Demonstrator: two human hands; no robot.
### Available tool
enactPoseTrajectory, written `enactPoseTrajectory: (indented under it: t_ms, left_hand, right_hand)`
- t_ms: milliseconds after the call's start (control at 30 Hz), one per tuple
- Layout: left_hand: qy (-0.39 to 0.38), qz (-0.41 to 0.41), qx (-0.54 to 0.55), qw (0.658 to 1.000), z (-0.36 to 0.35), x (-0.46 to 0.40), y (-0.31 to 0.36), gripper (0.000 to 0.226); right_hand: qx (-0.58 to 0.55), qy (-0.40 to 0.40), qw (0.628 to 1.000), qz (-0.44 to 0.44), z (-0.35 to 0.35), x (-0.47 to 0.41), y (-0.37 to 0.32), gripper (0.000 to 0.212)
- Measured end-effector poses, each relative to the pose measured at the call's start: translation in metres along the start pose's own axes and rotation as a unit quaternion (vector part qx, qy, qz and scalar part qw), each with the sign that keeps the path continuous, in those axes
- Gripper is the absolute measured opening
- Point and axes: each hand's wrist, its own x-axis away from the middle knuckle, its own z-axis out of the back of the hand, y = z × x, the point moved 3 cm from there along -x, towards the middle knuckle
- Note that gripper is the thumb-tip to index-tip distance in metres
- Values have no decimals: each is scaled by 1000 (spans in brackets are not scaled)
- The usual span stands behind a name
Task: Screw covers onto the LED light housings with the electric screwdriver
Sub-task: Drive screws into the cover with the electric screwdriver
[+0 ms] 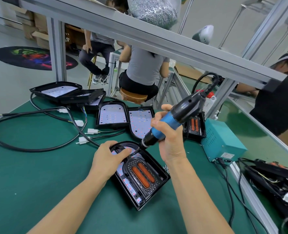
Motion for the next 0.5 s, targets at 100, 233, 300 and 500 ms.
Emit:
enactPoseTrajectory:
  t_ms: [100,233,300,500]
  left_hand:
    - [-1,-7,-26,1000,0,2,-3,43]
    - [28,-25,-94,995,4,7,-6,51]
    - [58,-36,-147,987,7,9,-6,57]
    - [82,-26,-282,956,9,12,2,55]
  right_hand:
    - [-34,98,994,17,10,4,-3,44]
    - [-71,180,978,76,33,12,-21,43]
    - [-82,208,969,106,49,15,-36,41]
    - [-64,263,948,170,95,33,-80,34]
